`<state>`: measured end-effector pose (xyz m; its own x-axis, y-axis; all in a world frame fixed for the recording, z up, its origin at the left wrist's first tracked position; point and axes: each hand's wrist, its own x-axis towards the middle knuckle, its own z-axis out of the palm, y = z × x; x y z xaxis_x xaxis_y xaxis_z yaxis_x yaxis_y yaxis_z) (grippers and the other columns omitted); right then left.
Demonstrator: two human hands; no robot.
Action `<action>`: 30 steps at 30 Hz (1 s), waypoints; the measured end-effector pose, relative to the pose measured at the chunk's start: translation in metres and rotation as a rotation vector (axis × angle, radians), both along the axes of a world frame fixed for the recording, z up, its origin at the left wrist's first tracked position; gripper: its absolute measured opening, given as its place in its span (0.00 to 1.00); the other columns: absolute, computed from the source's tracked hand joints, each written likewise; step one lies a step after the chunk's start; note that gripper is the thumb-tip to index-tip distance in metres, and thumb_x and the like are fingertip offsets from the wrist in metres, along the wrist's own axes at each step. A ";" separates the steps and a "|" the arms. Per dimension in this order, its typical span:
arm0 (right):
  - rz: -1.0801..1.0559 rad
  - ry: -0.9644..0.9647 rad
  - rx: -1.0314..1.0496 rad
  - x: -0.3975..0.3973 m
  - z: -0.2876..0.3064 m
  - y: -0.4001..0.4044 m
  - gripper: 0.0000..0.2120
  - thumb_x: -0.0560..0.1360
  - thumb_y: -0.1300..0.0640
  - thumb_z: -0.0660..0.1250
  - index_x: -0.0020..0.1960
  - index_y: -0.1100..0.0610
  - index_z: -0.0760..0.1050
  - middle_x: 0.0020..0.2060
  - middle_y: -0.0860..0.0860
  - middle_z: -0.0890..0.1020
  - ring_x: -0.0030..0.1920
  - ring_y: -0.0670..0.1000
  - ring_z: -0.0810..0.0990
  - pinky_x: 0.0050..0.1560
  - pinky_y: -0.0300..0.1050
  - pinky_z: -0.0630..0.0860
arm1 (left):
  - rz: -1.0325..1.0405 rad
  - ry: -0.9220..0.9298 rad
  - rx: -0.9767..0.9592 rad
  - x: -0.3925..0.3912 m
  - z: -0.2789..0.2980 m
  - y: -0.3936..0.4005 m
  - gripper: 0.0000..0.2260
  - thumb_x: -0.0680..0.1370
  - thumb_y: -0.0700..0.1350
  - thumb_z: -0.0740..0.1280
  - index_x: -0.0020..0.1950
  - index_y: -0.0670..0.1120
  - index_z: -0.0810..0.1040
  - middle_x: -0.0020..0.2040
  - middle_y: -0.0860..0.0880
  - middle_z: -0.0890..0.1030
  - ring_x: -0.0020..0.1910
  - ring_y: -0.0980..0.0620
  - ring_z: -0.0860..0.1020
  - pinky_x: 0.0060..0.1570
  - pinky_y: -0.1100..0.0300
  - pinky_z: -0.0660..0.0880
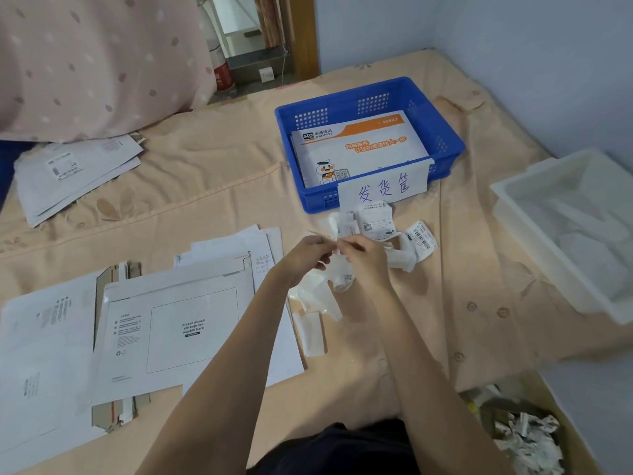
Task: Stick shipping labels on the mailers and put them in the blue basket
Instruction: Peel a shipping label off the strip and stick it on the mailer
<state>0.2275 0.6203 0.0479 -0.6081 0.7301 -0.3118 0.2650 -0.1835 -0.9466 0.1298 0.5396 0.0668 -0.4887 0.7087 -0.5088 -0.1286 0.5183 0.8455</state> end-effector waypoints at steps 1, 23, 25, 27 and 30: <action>-0.018 -0.012 0.010 0.000 -0.002 0.001 0.02 0.75 0.62 0.69 0.44 0.57 0.80 0.36 0.46 0.81 0.39 0.44 0.77 0.45 0.35 0.73 | -0.024 0.028 -0.012 0.000 0.001 -0.001 0.06 0.81 0.39 0.59 0.47 0.40 0.74 0.40 0.49 0.73 0.36 0.55 0.71 0.39 0.64 0.71; 0.036 -0.137 0.201 -0.007 0.007 -0.002 0.08 0.80 0.61 0.59 0.50 0.65 0.74 0.36 0.48 0.77 0.42 0.52 0.76 0.47 0.47 0.73 | 0.248 0.472 -0.019 0.038 0.003 0.018 0.14 0.82 0.48 0.57 0.37 0.44 0.66 0.32 0.50 0.71 0.32 0.51 0.69 0.36 0.56 0.63; 0.026 -0.162 0.225 -0.009 0.010 -0.002 0.09 0.80 0.61 0.58 0.51 0.65 0.74 0.37 0.49 0.77 0.42 0.51 0.75 0.47 0.47 0.72 | 0.260 0.589 -0.031 0.040 -0.001 0.018 0.16 0.82 0.44 0.55 0.34 0.46 0.62 0.29 0.49 0.68 0.29 0.51 0.65 0.34 0.55 0.58; 0.016 -0.193 0.225 -0.010 0.011 -0.002 0.10 0.80 0.61 0.56 0.51 0.66 0.74 0.40 0.52 0.77 0.43 0.52 0.75 0.48 0.49 0.72 | 0.260 0.584 0.009 0.038 -0.004 0.018 0.16 0.82 0.42 0.55 0.33 0.47 0.61 0.29 0.49 0.68 0.28 0.52 0.64 0.33 0.56 0.58; -0.003 -0.187 0.070 -0.013 0.011 -0.002 0.13 0.79 0.63 0.56 0.51 0.73 0.74 0.39 0.57 0.76 0.41 0.54 0.73 0.44 0.49 0.72 | 0.259 0.536 0.071 0.034 -0.006 0.016 0.16 0.82 0.40 0.55 0.33 0.46 0.64 0.30 0.48 0.72 0.30 0.51 0.68 0.33 0.57 0.63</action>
<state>0.2143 0.6187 0.0590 -0.5420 0.7557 -0.3675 0.4368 -0.1203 -0.8915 0.1640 0.5560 0.0612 -0.8259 0.5551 -0.0991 0.2109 0.4671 0.8587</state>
